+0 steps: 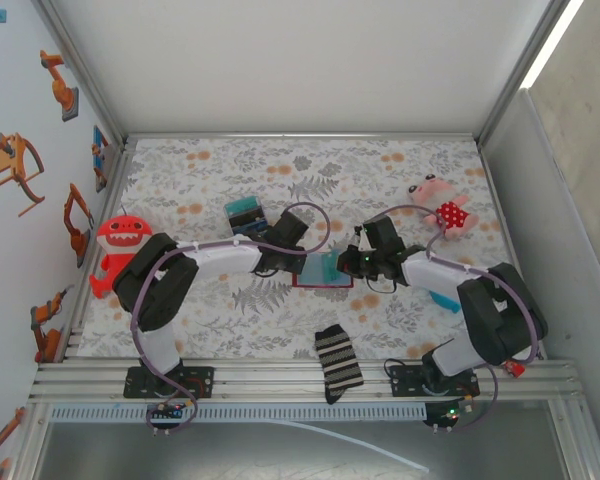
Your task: Take the credit cards out of the card holder
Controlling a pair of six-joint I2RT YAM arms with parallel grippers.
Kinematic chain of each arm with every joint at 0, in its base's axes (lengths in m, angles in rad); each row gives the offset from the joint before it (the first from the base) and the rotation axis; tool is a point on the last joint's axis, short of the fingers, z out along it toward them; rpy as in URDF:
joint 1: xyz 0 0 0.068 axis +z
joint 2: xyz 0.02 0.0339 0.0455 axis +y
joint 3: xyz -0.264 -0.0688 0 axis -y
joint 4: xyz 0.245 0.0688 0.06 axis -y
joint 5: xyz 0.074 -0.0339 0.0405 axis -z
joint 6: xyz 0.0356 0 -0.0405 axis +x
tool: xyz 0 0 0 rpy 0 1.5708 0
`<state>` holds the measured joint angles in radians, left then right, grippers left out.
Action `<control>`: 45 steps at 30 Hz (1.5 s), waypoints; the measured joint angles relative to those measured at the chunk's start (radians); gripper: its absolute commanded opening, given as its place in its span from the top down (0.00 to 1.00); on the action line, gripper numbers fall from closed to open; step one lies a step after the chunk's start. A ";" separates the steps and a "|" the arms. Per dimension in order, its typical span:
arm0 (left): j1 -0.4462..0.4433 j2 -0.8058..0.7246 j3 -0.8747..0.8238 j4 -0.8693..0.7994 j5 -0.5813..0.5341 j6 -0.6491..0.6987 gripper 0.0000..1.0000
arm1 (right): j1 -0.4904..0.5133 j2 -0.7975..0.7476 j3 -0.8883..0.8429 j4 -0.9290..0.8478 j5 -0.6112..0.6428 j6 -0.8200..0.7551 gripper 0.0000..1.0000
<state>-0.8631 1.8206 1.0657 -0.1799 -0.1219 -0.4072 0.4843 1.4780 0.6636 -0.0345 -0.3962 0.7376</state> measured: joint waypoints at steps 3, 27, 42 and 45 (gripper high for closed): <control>0.000 -0.014 0.000 -0.001 -0.002 0.002 0.63 | -0.002 -0.025 0.000 -0.023 0.011 -0.010 1.00; 0.085 -0.363 -0.072 0.034 0.243 0.310 0.06 | 0.018 -0.252 0.048 -0.145 -0.168 -0.306 1.00; 0.092 -0.437 -0.093 -0.041 0.605 0.520 0.32 | 0.059 -0.291 0.164 -0.293 -0.381 -0.575 1.00; 0.092 -0.437 -0.093 -0.056 0.653 0.536 0.42 | 0.061 -0.293 0.180 -0.311 -0.402 -0.605 1.00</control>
<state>-0.7715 1.3834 0.9726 -0.2363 0.5308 0.1291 0.5449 1.1851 0.8436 -0.3454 -0.7979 0.1322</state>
